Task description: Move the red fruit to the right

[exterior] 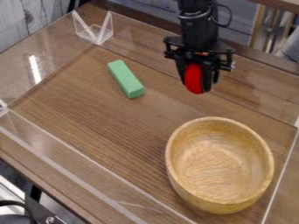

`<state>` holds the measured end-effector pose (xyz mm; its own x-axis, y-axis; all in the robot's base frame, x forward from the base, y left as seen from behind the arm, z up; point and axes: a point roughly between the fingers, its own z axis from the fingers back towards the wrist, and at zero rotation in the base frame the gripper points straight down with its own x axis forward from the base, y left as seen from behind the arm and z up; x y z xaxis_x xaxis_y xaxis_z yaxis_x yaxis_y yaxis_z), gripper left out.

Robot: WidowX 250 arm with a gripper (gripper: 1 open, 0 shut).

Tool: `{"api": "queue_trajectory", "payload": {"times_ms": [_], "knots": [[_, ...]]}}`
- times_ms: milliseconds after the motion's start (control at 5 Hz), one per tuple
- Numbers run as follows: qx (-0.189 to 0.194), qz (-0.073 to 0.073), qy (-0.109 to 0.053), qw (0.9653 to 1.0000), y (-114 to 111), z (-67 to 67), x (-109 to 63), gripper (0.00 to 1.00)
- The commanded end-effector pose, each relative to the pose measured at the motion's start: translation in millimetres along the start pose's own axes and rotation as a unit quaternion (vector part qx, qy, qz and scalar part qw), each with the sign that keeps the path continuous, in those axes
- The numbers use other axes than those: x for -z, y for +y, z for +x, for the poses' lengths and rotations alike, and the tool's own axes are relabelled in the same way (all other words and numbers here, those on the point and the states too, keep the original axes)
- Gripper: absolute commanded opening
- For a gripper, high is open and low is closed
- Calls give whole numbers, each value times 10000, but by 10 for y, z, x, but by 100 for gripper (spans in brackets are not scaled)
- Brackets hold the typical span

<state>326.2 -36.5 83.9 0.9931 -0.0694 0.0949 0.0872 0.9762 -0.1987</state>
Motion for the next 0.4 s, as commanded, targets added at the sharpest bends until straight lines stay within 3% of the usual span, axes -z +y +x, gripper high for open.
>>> {"api": "queue_trajectory", "payload": {"times_ms": [0, 200], "knots": [[235, 60, -221, 9995, -71, 45, -56, 0], [344, 91, -124, 9993, -63, 31, 83, 0]]}}
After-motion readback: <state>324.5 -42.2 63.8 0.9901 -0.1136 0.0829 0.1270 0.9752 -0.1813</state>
